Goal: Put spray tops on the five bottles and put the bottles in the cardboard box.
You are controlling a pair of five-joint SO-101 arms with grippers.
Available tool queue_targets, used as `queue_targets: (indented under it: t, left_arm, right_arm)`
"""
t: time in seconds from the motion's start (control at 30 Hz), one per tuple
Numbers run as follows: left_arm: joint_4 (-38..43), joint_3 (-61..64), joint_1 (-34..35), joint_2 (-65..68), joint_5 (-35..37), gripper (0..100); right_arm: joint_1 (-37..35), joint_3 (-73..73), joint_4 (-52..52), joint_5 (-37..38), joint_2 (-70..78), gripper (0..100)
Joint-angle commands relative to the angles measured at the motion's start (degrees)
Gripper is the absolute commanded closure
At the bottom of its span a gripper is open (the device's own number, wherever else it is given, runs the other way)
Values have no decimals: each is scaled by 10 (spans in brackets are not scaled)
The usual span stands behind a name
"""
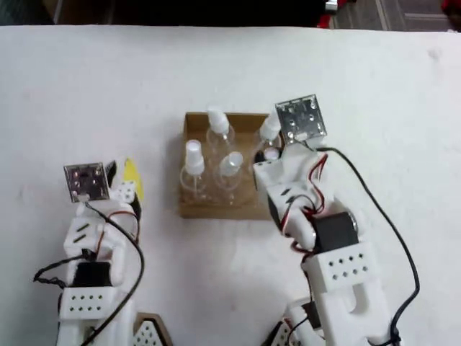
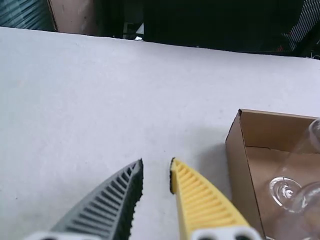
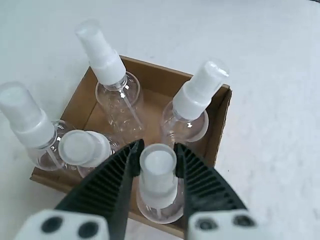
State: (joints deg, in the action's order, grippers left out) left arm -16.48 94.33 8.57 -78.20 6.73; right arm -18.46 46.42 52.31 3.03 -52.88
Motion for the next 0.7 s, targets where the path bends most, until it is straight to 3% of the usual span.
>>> queue_targets:
  t: [0.0,0.1,0.3,0.47,0.67]
  left_arm:
    - [11,-27,-4,-1,-8,909]
    - [11,-26,-4,-1,-9,909]
    - [11,-25,-4,-1,-10,909]
    - [11,-25,-4,-1,-11,909]
    - [11,-25,-4,-1,-11,909]
  right_arm:
    - [1,-9,-14,-2,-38,975]
    - [17,19,-23,4,-65,982]
    - [28,149,-124,95,-129,981]
    - [26,264,-216,94,-226,981]
    - [24,361,-240,94,-331,982]
